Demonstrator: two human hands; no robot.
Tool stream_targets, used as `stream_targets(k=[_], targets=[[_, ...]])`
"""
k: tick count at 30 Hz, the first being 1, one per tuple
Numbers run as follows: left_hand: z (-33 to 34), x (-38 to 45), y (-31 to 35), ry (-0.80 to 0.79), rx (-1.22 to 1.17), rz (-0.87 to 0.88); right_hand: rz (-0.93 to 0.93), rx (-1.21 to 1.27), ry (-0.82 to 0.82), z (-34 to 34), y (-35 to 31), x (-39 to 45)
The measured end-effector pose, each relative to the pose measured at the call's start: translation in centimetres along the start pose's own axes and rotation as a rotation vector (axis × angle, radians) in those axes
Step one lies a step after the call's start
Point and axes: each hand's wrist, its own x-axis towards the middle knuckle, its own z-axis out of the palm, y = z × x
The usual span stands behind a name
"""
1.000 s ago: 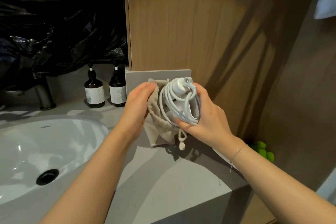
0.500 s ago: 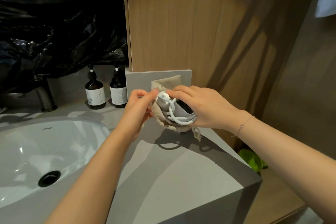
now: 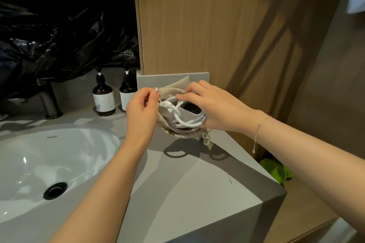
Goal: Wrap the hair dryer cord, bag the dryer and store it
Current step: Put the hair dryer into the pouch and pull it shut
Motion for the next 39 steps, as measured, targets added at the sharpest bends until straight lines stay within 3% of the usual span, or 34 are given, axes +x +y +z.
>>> stream_targets(k=[7, 12, 15, 20, 25, 27, 34, 39], targets=[[0.4, -0.2, -0.5, -0.066, 0.015, 0.022, 0.035, 0.022, -0.108, -0.8, 1.0, 2.4], [0.7, 0.1, -1.3, -0.036, -0.01, -0.087, 0.066, -0.011, 0.029, 1.0, 1.2, 2.2], [0.6, 0.2, -1.7, 0.012, -0.025, -0.14, 0.286, 0.266, 0.128, 2.2, 1.3, 0.6], [0.5, 0.2, -2.0, 0.117, -0.022, -0.148, 0.818, 0.781, 0.369, 5.3, 0.9, -2.9], [0.5, -0.1, -2.6, 0.094, 0.023, -0.135, 1.113, 1.262, 0.169, 6.1, -1.0, -1.5], [0.6, -0.1, -2.7, 0.093, 0.037, -0.133, 1.2, 1.35, 0.188, 6.1, -0.9, -0.4], [0.9, -0.1, -3.2, 0.15, 0.049, -0.141, 1.207, 1.372, 0.409, 6.9, -0.9, -0.3], [1.3, -0.4, -3.3, 0.183, 0.028, -0.201, 1.071, 1.495, 0.419, 5.6, -2.1, -0.8]])
